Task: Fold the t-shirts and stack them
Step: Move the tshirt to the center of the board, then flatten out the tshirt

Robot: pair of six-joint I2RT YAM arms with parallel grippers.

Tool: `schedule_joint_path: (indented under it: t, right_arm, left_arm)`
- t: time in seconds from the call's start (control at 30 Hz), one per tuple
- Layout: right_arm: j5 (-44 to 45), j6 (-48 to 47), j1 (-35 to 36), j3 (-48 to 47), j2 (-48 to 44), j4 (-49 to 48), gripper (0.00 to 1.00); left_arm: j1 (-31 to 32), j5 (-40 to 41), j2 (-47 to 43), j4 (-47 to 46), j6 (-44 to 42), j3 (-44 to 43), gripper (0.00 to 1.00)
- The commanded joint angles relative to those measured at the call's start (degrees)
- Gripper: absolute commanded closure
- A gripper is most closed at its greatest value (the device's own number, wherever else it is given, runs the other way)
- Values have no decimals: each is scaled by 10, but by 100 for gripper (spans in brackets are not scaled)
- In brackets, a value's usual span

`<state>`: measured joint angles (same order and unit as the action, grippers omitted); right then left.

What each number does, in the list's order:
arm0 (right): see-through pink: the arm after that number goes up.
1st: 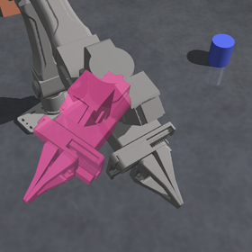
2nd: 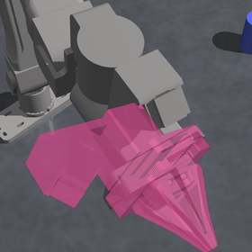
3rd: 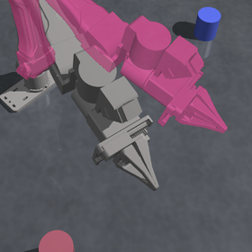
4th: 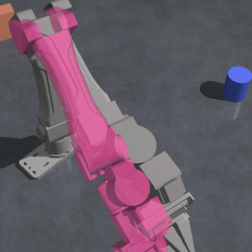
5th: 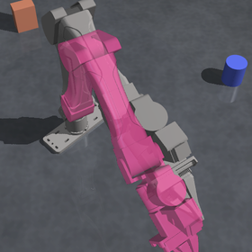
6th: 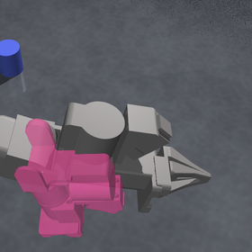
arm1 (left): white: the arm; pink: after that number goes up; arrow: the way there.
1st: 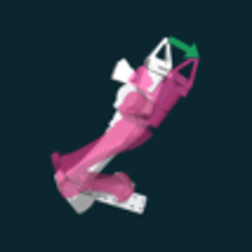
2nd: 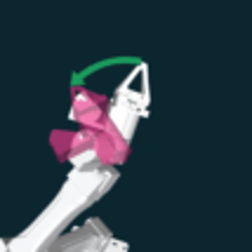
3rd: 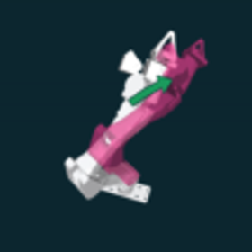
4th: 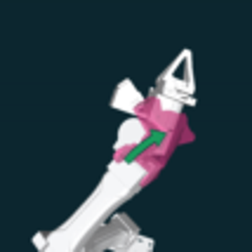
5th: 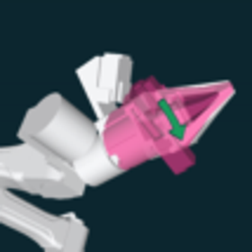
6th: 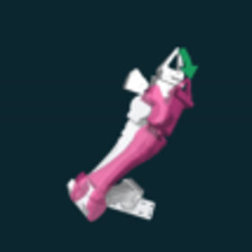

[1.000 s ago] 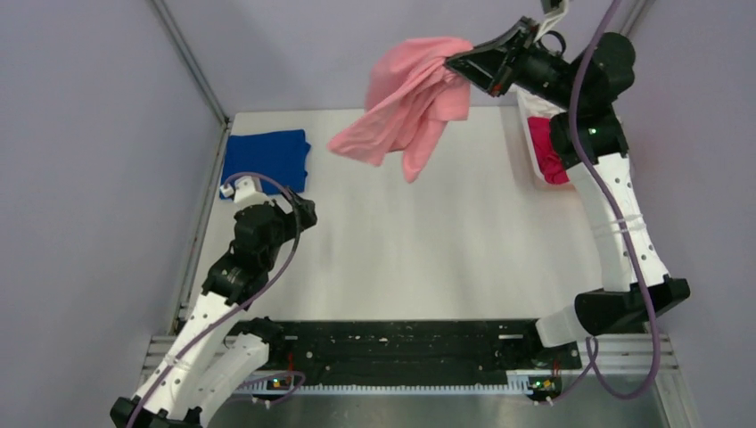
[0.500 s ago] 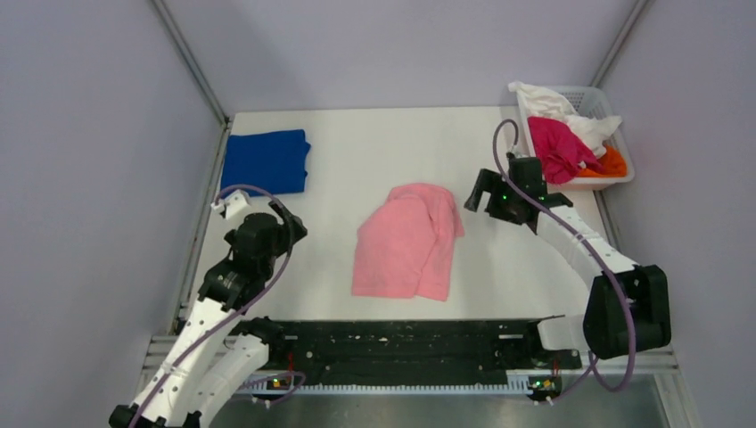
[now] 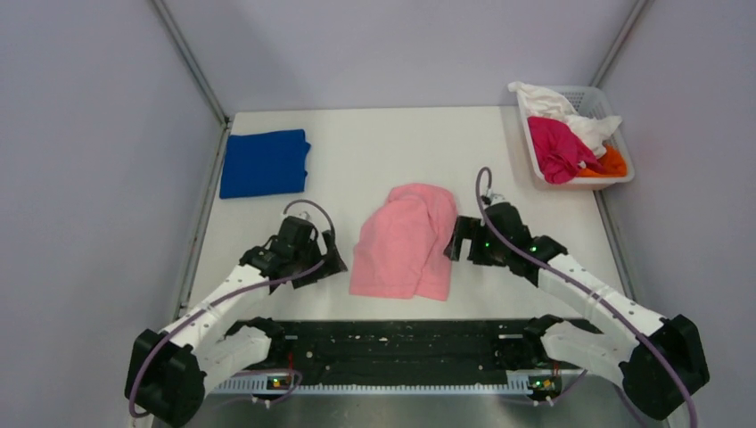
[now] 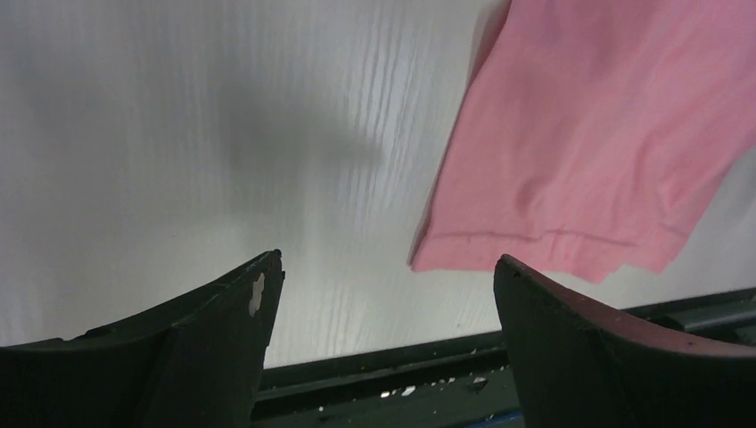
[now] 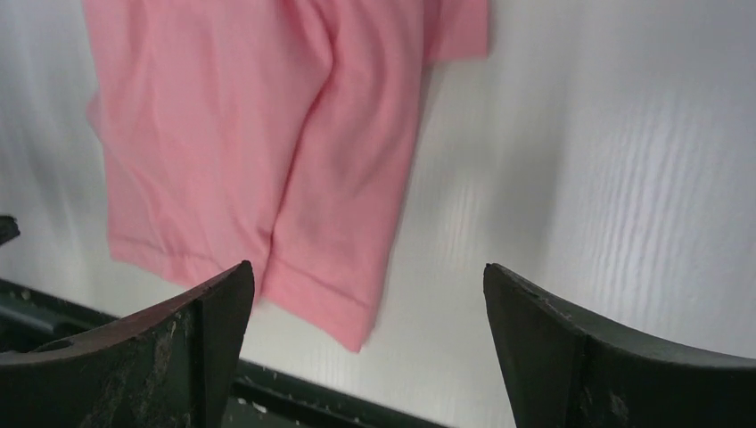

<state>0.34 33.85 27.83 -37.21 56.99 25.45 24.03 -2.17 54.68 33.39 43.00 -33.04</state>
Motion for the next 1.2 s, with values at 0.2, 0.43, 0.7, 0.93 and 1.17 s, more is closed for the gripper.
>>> schedule_joint_path:
  t: [0.2,0.43,0.7,0.93,1.17]
  right_arm:
    - [68,100,156,38,-21,79,3]
    - [78,134,156,82,-78,67,1]
    - [74,121,156,88,-93,78,1]
    - [49,108,181,87,-47,5,8]
    - [-37,108,190,136,59,-177,22]
  left_arm:
    - [126,-36,132,-77,14,-2,18]
    - [202,85,266,-59,45,-72,36]
    - [259,134,275,21,51,-159,100]
    - [262,128,129,27,37,-185,100]
    - [262,170,93,-6,31,-222,100]
